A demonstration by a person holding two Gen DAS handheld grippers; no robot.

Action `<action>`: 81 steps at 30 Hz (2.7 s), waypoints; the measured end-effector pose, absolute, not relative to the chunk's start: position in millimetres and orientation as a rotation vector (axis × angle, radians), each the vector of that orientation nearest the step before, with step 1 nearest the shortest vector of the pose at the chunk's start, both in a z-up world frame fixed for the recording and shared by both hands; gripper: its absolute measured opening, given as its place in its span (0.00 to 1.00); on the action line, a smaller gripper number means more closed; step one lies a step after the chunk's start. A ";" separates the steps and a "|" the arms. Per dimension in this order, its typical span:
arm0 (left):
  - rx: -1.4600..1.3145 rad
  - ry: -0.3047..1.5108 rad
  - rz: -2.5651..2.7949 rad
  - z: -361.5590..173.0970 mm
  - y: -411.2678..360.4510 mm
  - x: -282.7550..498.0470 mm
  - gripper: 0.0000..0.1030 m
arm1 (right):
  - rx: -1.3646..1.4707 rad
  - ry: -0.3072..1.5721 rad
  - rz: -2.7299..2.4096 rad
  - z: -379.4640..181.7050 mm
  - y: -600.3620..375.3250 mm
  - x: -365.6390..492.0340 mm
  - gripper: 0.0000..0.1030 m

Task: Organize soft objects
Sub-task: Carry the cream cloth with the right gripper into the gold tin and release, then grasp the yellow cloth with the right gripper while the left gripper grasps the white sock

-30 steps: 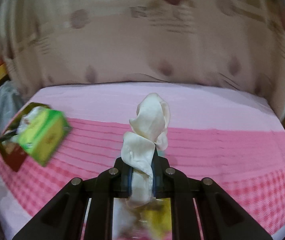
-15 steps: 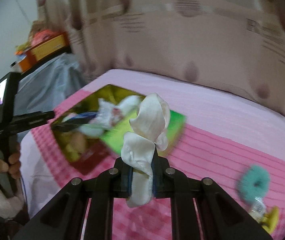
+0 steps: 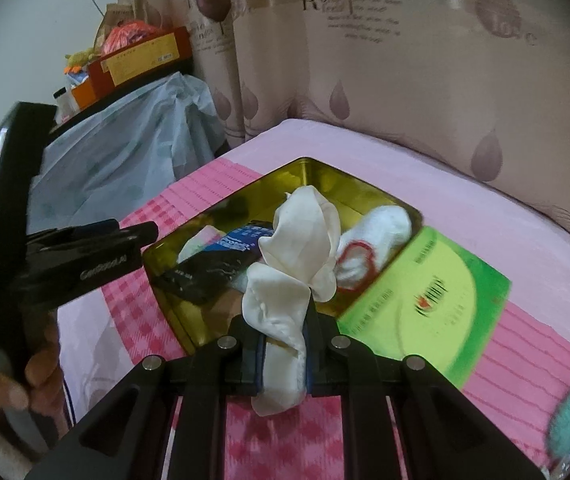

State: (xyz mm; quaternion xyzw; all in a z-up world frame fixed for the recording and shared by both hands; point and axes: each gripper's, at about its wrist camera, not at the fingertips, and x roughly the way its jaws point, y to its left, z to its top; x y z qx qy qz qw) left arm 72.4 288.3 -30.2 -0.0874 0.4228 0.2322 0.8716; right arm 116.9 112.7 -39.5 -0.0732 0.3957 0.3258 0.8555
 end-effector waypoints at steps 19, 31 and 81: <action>-0.192 0.897 0.462 -34.1 287.3 76.1 0.47 | -0.138 0.828 0.675 -37.6 110.8 120.6 0.49; -0.108 0.871 0.413 -28.2 263.3 75.2 0.46 | -0.135 0.807 0.457 -27.8 -26.0 82.3 0.49; 0.232 1.008 -0.514 -47.6 -114.2 31.9 0.58 | -0.045 0.849 -0.028 -80.6 -260.5 42.9 0.33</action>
